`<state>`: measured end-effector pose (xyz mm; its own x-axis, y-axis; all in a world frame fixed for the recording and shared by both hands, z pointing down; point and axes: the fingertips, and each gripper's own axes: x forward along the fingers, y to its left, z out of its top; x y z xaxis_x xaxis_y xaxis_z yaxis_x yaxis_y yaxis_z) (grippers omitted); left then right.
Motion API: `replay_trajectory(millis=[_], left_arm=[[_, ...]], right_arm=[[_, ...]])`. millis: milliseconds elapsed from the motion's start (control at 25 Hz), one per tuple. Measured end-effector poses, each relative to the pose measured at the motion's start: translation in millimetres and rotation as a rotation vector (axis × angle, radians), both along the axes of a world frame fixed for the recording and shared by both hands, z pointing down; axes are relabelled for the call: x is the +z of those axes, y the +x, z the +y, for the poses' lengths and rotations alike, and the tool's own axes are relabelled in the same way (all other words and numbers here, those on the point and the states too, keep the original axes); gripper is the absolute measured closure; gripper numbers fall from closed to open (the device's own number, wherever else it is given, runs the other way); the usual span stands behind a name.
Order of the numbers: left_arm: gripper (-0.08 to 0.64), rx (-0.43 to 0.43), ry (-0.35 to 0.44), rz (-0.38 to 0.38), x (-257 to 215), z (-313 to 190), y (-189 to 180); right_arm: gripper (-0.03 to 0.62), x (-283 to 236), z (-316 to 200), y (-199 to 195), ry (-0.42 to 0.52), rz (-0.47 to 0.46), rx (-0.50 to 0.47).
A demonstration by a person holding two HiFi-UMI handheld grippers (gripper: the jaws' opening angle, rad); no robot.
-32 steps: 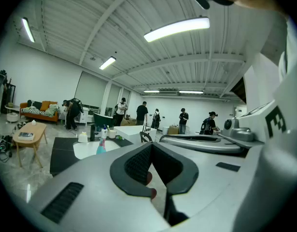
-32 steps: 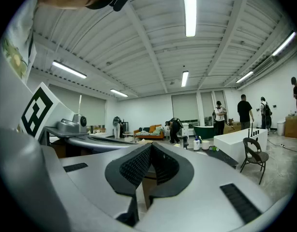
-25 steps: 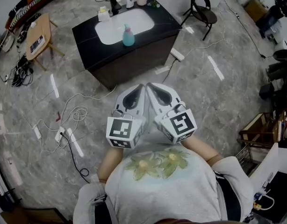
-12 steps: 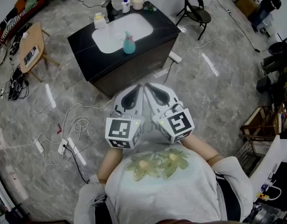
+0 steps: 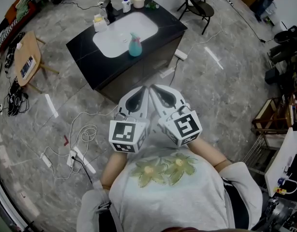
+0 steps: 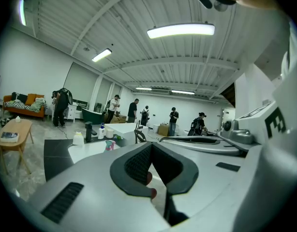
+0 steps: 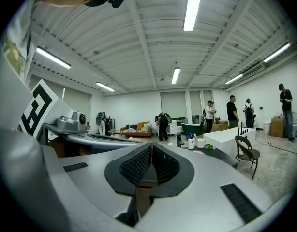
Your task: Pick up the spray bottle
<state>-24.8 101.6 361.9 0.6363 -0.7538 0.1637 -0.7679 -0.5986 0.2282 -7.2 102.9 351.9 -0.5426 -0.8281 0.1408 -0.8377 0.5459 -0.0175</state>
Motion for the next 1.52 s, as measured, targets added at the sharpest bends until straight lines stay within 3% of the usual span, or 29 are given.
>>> replay_trajectory(millis=[640,1520], left_arm=[[0.552,0.039,-0.045,-0.003,10.7,-56.6,6.4],[0.552,-0.001,-0.075,-0.059,14.6,-151.0,-11.8]], right_arm=[[0.569,10.7,-58.4,6.0,-0.053,0.026,0.025],[0.568,20.0,-155.9,-11.9,-0.091,0.055,-0.021]])
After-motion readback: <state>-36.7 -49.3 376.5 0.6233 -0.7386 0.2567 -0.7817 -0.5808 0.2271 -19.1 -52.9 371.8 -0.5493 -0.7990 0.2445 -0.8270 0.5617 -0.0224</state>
